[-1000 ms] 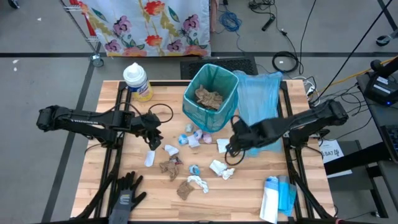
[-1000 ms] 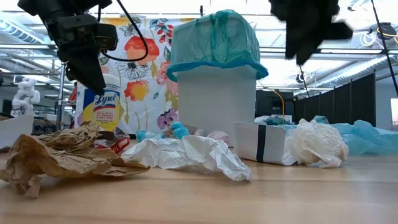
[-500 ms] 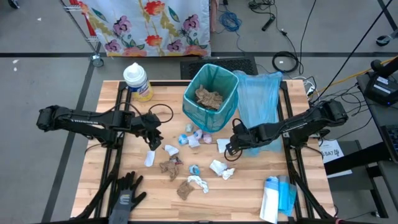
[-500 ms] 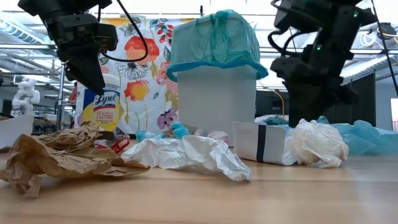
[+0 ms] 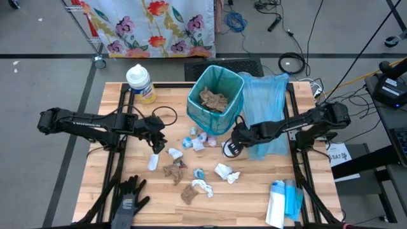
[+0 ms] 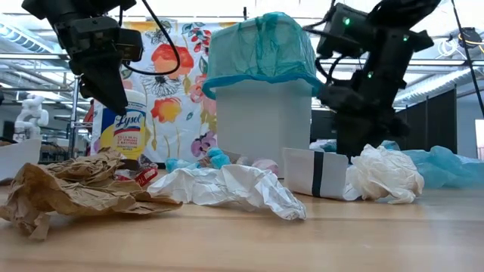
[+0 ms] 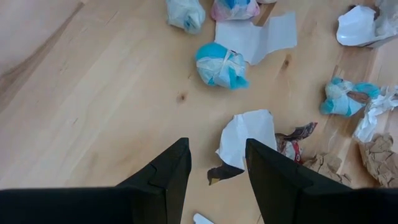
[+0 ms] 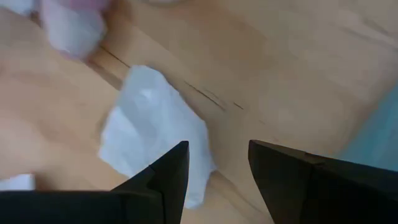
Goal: Place trash/remove bag and relplace
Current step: Put the white paper piece into the trash bin
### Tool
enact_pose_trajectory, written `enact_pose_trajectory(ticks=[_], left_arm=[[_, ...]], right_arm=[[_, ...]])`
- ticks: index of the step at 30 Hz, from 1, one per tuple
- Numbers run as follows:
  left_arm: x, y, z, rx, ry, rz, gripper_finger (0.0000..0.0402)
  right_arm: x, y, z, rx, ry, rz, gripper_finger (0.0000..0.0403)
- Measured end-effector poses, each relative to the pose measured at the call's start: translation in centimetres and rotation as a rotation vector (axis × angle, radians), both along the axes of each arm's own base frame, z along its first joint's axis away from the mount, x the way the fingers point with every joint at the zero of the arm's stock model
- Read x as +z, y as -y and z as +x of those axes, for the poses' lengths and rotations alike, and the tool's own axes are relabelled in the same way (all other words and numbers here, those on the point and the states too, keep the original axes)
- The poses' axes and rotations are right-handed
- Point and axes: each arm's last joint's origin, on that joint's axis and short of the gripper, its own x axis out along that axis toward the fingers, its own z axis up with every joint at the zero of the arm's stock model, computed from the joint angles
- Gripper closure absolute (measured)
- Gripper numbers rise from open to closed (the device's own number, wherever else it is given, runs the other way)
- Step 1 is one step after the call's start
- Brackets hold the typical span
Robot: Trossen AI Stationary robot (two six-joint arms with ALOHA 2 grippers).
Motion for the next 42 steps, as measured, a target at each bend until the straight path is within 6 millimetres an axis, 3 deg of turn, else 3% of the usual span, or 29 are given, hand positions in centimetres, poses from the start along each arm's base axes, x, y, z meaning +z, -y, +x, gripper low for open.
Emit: enact_pose_trajectory(ticks=[5, 11, 17, 23, 29, 37, 42], left_arm=[[0.0, 0.0, 0.0, 0.000, 0.000, 0.000, 0.0244], [0.0, 0.0, 0.0, -0.001, 0.000, 0.000, 0.0244], [0.0, 0.0, 0.0, -0.005, -0.001, 0.003, 0.0244], [0.0, 0.0, 0.0, -0.008, -0.001, 0.005, 0.0244], [0.0, 0.0, 0.0, -0.008, -0.001, 0.005, 0.0244], [0.0, 0.0, 0.0, -0.006, -0.001, 0.007, 0.0244], [0.0, 0.0, 0.0, -0.004, 0.001, 0.011, 0.0244]], right_arm=[[-0.6, -0.2, 0.4, 0.017, 0.000, 0.033, 0.0273], [-0.3, -0.4, 0.6, 0.029, 0.030, 0.065, 0.0390], [0.0, -1.7, -0.1, 0.018, -0.003, 0.117, 0.0401], [2.4, -2.5, -1.8, -0.021, 0.029, 0.111, 0.0402], [8.1, -2.4, -4.3, -0.090, 0.038, -0.008, 0.0403], [19.4, -1.5, -7.4, -0.146, 0.073, -0.211, 0.0403], [25.1, -0.9, -7.8, -0.166, 0.187, -0.392, 0.0403]])
